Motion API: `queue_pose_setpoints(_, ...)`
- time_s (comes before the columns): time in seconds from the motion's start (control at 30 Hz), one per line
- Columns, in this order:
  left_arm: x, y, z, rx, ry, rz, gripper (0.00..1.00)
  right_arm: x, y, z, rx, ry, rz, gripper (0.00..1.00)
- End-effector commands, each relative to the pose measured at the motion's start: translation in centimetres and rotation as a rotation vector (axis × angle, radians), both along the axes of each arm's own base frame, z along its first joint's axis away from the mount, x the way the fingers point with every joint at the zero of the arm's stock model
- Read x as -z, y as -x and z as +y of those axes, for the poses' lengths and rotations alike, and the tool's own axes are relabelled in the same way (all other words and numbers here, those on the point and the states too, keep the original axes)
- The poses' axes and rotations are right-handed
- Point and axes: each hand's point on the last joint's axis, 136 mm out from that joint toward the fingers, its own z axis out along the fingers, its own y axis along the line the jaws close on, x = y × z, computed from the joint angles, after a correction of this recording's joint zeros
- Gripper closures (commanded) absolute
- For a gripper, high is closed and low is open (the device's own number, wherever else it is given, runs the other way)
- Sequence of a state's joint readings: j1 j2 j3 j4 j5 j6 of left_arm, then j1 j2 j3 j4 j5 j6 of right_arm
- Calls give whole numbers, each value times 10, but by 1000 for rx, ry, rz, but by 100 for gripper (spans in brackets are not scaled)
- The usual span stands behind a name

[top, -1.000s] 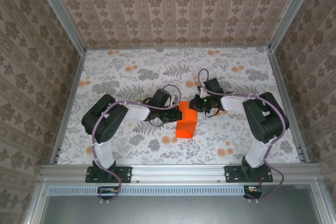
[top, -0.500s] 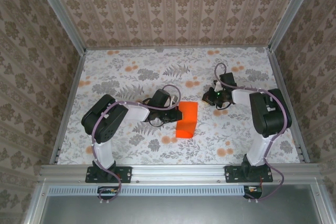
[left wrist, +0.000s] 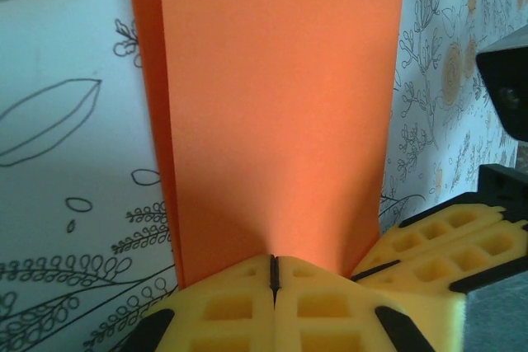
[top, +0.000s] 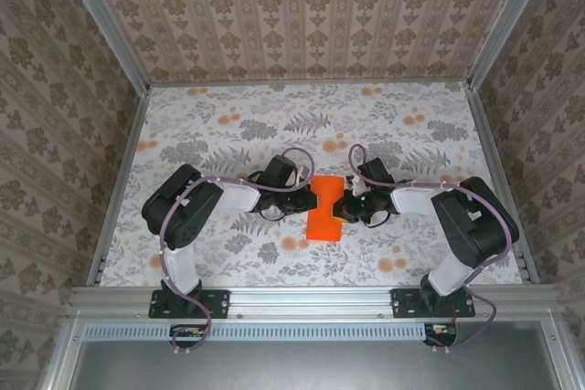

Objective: Fold a paper plane with a square sheet of paper (pick it up from the middle)
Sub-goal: Fold the square sheet of paper in half at the center of the table.

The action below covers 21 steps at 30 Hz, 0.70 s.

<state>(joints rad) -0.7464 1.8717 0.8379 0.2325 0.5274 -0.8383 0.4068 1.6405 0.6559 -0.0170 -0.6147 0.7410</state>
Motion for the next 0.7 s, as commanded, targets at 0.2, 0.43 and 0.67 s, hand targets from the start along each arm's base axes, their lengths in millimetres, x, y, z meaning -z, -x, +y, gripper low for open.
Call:
queue_pose_setpoints(0.2,102,61,94,-83,-447,253,100,23,33,-16,-26,65,88,97)
queue_pose_setpoints(0.43,102,61,94,-84,-446,254,100,-15,19,2,-59,-29,-6,97)
queue_pose_setpoints(0.67,103,59,94,-90,-450,252,100,-10,40,7,-91,-34,35,96)
